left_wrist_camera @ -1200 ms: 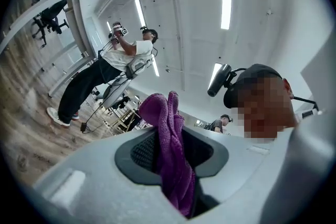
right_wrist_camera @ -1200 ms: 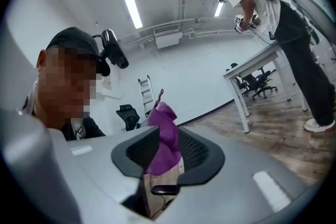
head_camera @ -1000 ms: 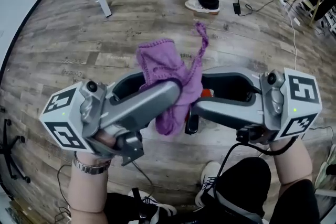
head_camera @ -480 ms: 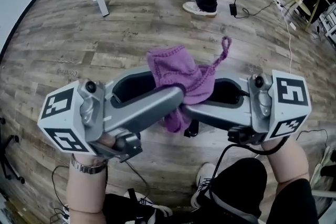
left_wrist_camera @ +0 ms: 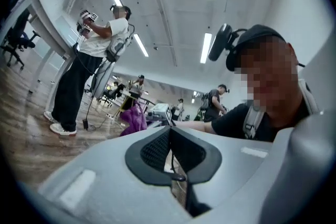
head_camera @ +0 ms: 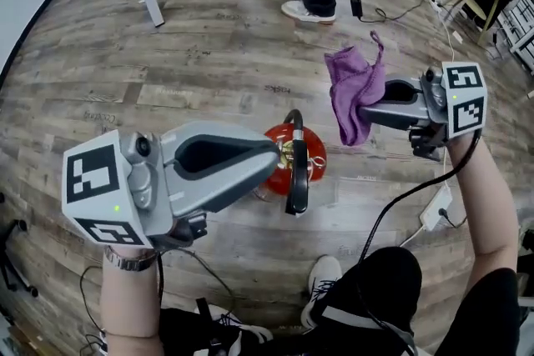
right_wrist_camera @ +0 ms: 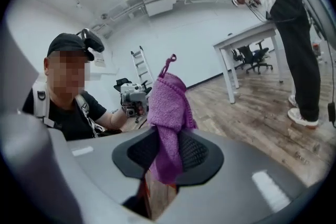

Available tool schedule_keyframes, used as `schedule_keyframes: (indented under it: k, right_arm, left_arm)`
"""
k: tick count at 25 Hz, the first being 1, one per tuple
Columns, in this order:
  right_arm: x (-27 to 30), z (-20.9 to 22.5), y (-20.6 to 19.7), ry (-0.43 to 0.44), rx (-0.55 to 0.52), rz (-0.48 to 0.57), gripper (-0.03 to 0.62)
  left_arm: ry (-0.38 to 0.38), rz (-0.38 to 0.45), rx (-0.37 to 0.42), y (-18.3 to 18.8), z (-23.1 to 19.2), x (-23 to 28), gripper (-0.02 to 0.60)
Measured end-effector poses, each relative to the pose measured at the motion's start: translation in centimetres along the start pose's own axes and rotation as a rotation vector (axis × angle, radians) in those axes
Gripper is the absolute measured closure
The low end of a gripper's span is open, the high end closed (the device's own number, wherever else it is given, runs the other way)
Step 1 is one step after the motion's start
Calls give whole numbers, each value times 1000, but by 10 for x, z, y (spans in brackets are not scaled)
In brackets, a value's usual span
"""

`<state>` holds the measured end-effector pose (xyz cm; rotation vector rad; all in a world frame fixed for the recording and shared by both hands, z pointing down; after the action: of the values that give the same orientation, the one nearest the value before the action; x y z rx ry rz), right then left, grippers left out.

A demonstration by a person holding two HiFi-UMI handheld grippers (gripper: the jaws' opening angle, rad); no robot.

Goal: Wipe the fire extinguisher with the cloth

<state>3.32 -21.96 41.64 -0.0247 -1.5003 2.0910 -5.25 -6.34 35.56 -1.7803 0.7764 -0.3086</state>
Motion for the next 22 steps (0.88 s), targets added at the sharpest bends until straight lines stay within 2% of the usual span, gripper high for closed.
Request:
schedule_keyframes:
  k: [2, 4, 6, 8, 10, 13, 18, 22]
  right_arm:
    - [6, 22, -24, 29, 71, -77, 494]
    - [16, 39, -45, 66, 162, -126, 494]
    - [30, 47, -61, 121, 234, -155, 494]
    - [46, 49, -74, 193, 276, -187, 494]
    - [61, 47, -80, 260, 290, -210, 494]
    - [70, 45, -82, 326, 301, -214, 494]
    - [73, 59, -96, 359, 341, -166, 496]
    - [90, 76, -141, 342, 390, -210, 499]
  left_arm:
    - [-2, -100, 6, -19, 1, 8, 584]
    - [-22, -157, -29, -35, 2, 13, 584]
    - [-35, -186, -70, -46, 2, 15, 584]
    - [-16, -203, -91, -55, -1, 12, 584]
    - [4, -212, -106, -62, -4, 7, 584]
    - [-8, -231, -151, -72, -4, 2, 584]
    - [3, -271, -190, -92, -12, -3, 584]
    - [14, -287, -236, -106, -22, -5, 584]
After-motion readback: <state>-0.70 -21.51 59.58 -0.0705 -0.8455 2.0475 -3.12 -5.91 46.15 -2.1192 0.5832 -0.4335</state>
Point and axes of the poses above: the fingertips, and each gripper's own axes: x forward along the fingers, z to its right, y out of its top, the point moved 2 cm from there along -x, backward along the fingers, and after that the axes turned 4 degrees about z, right-handed, at the moved point
